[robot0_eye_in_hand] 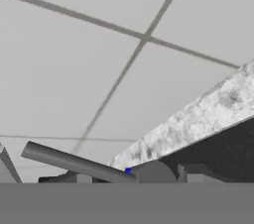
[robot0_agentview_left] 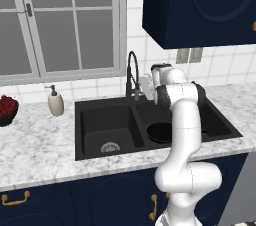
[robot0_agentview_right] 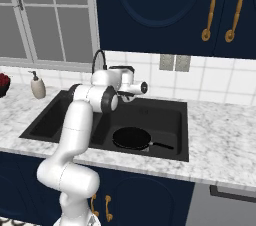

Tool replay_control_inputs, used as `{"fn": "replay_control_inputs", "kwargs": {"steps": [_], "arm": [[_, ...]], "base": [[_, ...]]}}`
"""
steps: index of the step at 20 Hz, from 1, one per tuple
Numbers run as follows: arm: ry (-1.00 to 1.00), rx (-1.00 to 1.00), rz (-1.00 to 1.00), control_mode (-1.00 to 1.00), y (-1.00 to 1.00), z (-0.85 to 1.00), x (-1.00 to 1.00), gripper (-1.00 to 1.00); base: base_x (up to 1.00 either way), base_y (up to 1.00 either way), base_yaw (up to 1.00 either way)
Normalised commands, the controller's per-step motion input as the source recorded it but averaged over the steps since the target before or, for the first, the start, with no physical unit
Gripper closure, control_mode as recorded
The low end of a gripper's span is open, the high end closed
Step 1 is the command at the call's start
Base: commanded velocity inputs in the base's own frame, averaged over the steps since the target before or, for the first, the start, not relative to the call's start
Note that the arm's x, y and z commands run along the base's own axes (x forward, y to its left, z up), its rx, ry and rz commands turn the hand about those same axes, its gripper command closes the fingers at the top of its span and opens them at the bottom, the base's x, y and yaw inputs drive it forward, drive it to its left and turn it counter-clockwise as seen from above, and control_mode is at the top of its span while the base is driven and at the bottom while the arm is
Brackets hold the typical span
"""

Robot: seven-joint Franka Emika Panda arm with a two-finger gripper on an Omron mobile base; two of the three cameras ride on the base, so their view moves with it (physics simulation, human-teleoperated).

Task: Pick the pan and sponge and place them into the sink. Then turn on the water.

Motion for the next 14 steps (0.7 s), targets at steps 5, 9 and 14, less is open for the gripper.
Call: {"fn": "replay_control_inputs", "kwargs": {"steps": [5,9,14], "arm": [[0.30,0.13,-0.12,-1.00,-0.06,-0.34,0.22,1.00],[0.29,0.14,-0.12,-1.00,-0.11,-0.49,0.25,1.00],[0.21,0.13,-0.13,-1.00,-0.20,-0.53,0.13,1.00]], "base": [[0.00,0.00,0.00],[0.00,0.00,0.00],[0.00,0.00,0.00]]}}
